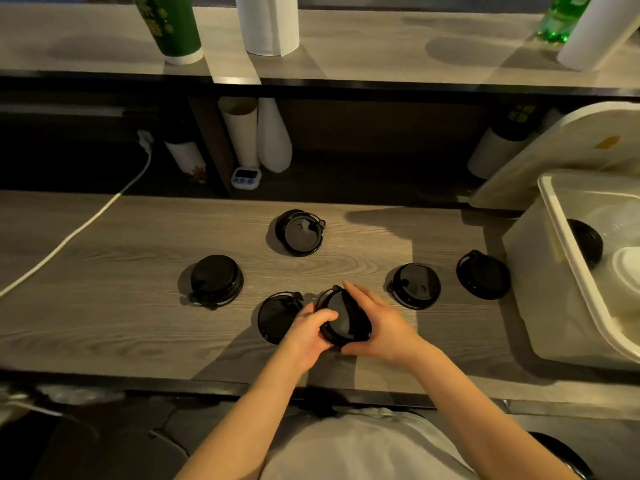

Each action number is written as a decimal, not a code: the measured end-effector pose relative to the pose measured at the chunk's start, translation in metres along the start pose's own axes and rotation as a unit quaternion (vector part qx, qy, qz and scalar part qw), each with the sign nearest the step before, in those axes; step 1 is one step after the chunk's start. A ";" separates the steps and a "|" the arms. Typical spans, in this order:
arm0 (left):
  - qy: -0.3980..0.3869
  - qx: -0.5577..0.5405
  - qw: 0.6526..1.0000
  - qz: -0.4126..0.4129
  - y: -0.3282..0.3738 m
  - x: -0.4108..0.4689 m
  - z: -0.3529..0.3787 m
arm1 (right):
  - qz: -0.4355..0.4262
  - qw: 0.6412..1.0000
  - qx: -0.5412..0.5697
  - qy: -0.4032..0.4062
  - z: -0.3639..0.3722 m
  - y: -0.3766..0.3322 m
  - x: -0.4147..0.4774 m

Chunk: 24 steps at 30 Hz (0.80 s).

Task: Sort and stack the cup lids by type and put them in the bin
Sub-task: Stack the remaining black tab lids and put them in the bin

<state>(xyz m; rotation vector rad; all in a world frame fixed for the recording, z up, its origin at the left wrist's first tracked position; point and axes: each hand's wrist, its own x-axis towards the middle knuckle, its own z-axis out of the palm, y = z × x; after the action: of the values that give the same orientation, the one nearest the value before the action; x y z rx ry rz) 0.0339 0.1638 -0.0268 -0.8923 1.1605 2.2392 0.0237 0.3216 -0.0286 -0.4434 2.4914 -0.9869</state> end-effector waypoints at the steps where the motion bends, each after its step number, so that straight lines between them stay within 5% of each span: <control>1: 0.011 0.001 1.000 0.016 0.006 0.000 -0.005 | 0.008 1.000 0.003 -0.006 0.001 -0.001 0.002; 6: 0.099 -0.070 0.986 0.110 0.039 -0.006 -0.044 | 0.035 0.998 -0.058 -0.001 0.008 -0.012 0.014; 10: 0.136 -0.099 0.967 0.191 0.049 -0.017 -0.078 | -0.026 0.987 -0.149 -0.054 0.019 -0.036 0.039; 19: 0.207 -0.137 0.944 0.216 0.047 -0.033 -0.117 | -0.059 0.927 -0.311 -0.199 0.056 -0.075 0.089; 24: 0.211 -0.143 0.941 0.220 0.047 -0.033 -0.118 | -0.074 0.934 -0.315 -0.154 0.069 -0.066 0.089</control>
<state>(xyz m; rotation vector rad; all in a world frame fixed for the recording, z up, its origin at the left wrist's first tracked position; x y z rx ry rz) 0.0651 0.0366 -0.0282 -1.3999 1.3461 2.7134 -0.0100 0.1971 -0.0511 -0.9118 2.4530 -0.1087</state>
